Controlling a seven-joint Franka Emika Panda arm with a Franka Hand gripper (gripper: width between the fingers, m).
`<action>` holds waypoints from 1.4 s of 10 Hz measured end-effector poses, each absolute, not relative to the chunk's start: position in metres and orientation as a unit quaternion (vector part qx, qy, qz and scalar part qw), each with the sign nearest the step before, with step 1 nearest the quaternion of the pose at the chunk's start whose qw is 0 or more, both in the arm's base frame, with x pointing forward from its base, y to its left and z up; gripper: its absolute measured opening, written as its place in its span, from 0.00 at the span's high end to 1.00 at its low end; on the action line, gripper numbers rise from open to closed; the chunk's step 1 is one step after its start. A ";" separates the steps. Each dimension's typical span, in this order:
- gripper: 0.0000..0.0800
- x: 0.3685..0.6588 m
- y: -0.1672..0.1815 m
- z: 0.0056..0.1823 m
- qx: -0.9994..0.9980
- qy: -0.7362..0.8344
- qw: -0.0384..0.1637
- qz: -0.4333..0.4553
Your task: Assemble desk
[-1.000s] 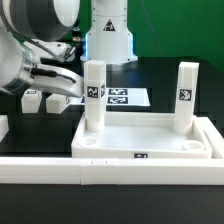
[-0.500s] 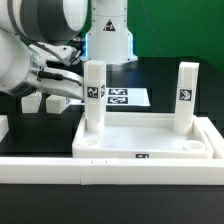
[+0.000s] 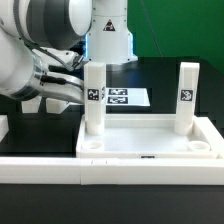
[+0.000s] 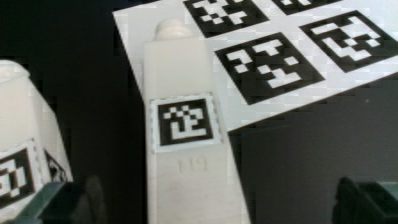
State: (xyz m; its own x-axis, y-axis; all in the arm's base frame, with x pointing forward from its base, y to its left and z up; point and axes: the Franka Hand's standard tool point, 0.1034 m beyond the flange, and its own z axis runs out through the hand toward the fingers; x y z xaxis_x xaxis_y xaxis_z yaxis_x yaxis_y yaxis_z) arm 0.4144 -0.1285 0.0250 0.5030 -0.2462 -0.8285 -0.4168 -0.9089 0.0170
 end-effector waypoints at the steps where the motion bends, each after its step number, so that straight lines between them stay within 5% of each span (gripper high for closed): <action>1: 0.19 0.415 -0.129 0.025 -0.862 0.192 0.092 0.460; 12: 0.19 0.413 -0.130 0.023 -0.860 0.193 0.093 0.464; 14: 0.19 0.401 -0.134 0.022 -0.832 0.197 0.106 0.507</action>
Offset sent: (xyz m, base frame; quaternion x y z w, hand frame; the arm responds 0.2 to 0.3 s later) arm 0.0005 -0.0012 -0.0002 -0.0090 -0.0006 0.0216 0.9997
